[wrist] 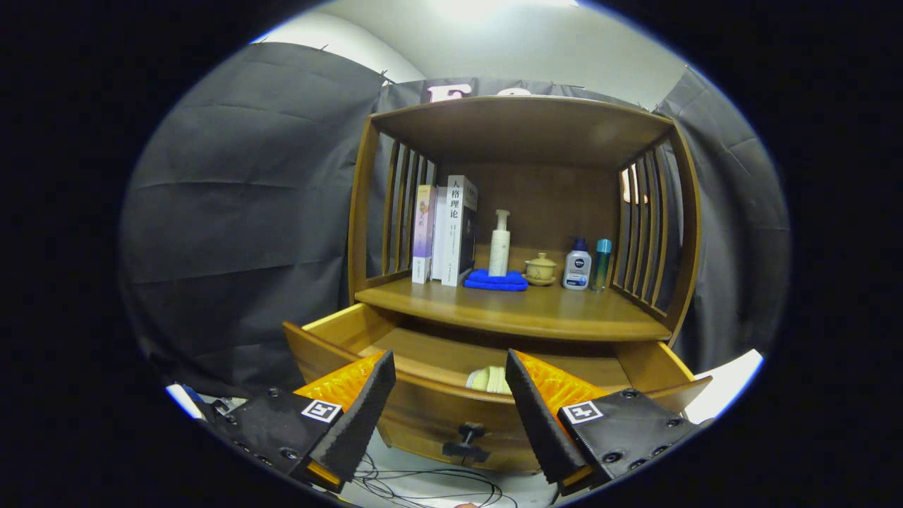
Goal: Pull open the drawer, take out the items inside it, and place them on the countertop above the cabinet.
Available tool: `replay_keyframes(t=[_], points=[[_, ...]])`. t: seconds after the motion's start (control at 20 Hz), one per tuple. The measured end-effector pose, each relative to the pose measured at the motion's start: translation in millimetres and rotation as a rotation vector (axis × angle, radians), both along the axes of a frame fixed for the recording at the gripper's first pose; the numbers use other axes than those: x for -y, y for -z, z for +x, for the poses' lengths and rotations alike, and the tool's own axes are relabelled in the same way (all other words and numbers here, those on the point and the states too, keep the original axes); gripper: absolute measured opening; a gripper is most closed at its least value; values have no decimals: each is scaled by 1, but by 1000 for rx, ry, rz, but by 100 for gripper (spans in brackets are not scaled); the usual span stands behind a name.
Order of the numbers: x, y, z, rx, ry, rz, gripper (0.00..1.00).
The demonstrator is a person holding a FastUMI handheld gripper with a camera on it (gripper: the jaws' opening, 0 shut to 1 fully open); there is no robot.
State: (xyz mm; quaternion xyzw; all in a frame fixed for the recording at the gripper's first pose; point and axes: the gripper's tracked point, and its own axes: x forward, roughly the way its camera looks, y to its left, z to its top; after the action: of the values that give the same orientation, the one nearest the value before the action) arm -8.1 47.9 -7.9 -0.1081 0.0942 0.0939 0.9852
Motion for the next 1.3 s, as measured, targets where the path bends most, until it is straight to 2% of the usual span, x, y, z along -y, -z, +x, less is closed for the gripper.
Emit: replay_keyframes(t=[0.15, 0.4, 0.5, 0.8, 1.05, 1.3], points=[[3, -13, 24, -75, 15, 36, 98], [22, -7, 60, -203, 64, -27, 98], [21, 9, 72, -290, 59, -10, 98], [36, 62, 95, -515, 109, -2, 98], [49, 94, 105, -619, 171, -13, 97], [56, 114, 110, -681, 210, -36, 89]])
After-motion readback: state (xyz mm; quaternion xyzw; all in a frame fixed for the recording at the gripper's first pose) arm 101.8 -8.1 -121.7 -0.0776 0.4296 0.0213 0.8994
